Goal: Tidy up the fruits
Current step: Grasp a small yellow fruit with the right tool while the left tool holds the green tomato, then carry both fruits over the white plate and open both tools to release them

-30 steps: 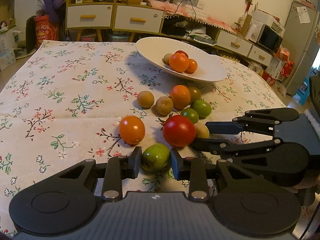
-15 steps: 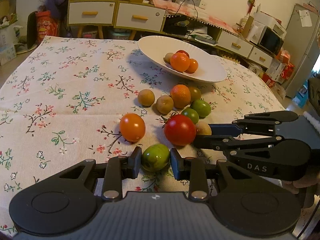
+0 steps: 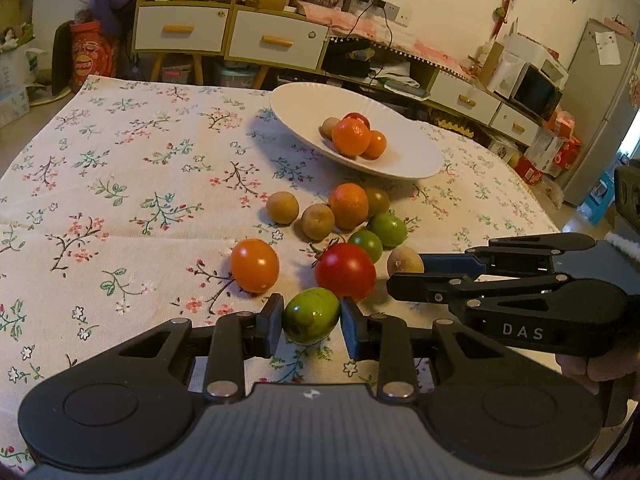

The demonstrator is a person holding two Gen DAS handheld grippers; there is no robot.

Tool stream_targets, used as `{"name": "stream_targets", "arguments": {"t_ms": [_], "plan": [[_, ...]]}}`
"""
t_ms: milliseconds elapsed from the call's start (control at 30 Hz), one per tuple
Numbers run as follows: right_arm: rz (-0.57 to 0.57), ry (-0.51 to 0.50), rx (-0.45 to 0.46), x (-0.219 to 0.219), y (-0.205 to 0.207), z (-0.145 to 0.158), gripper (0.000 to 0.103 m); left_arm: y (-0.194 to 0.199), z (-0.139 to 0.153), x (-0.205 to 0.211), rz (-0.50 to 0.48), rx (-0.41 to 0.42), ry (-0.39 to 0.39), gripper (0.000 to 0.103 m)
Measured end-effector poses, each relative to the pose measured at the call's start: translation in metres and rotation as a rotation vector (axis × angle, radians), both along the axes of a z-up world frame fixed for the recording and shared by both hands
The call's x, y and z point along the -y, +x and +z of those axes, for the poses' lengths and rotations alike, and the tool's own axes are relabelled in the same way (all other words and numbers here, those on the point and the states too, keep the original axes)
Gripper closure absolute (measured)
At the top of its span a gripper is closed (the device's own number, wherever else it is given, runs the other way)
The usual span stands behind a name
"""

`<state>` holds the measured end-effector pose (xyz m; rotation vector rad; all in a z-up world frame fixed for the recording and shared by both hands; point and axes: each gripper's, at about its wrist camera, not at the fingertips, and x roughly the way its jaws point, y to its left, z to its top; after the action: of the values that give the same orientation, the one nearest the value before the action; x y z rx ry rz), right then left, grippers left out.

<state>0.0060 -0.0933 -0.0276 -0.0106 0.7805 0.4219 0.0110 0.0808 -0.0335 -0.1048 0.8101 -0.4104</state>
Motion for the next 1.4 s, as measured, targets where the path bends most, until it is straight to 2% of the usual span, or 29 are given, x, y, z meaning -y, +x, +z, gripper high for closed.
{"name": "stream_targets", "arguments": {"t_ms": [400, 800, 933, 1067, 1233, 1400], "plan": [[-0.052, 0.06, 0.028, 0.016, 0.006, 0.021, 0.081, 0.011, 0.02, 0.01, 0.001, 0.052, -0.029, 0.076], [-0.168, 0.104, 0.084, 0.052, 0.028, 0.041, 0.081, 0.036, 0.036, 0.047, -0.019, 0.111, -0.031, 0.076], [-0.188, 0.089, 0.087, 0.064, 0.046, 0.04, 0.081, 0.051, 0.038, 0.063, -0.027, 0.112, -0.033, 0.076], [-0.21, 0.083, 0.068, 0.077, 0.065, 0.035, 0.081, 0.063, 0.037, 0.08, -0.055, 0.128, -0.003, 0.076], [-0.237, 0.107, 0.051, 0.092, 0.09, 0.03, 0.081, 0.082, 0.03, 0.094, -0.065, 0.117, -0.002, 0.076], [-0.245, 0.081, 0.028, 0.093, 0.112, 0.023, 0.081, 0.1, 0.02, 0.106, -0.057, 0.104, 0.016, 0.076]]}}
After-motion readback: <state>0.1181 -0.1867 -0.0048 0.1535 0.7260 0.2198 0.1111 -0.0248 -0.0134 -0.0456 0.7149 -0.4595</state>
